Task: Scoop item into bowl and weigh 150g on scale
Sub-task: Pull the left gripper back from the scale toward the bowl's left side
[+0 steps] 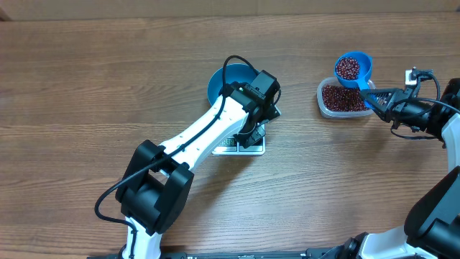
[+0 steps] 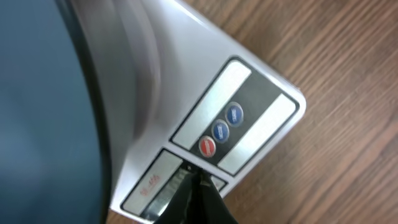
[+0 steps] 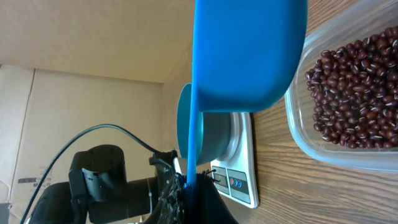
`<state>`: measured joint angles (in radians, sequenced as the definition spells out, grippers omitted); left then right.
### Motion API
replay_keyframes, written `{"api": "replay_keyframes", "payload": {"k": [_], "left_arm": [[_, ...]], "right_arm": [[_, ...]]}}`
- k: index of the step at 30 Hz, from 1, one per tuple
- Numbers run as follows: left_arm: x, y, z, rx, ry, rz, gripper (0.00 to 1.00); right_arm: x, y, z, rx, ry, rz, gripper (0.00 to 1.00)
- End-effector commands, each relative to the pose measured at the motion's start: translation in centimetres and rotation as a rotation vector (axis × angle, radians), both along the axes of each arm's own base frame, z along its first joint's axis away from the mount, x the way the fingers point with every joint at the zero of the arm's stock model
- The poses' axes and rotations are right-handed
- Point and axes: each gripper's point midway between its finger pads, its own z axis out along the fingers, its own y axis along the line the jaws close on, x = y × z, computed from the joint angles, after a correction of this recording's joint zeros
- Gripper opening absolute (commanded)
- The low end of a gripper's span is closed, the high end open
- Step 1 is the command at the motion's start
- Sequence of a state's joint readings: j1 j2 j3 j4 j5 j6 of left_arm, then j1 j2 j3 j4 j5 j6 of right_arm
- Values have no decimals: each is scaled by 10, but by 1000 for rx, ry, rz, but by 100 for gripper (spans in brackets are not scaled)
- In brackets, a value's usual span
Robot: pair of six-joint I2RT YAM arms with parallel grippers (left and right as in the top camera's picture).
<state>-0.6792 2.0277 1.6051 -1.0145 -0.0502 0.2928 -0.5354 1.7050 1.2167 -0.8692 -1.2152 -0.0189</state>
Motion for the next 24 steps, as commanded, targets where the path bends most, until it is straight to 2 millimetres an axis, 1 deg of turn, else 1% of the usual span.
{"api": "replay_keyframes", "payload": {"k": [1, 5, 9, 14, 24], "left_arm": [[4, -3, 3, 9, -6, -24, 4], [4, -3, 8, 7, -6, -25, 4], [3, -6, 18, -13, -25, -33, 4], [3, -7, 39, -43, -64, -34, 4], [-7, 2, 88, -89, -127, -52, 4]], "right_arm": [[3, -2, 6, 3, -37, 8, 4], [4, -2, 6, 0, -43, 8, 4], [4, -3, 6, -4, -49, 8, 4], [5, -3, 6, -6, -53, 8, 4], [5, -3, 7, -8, -56, 8, 4]]}}
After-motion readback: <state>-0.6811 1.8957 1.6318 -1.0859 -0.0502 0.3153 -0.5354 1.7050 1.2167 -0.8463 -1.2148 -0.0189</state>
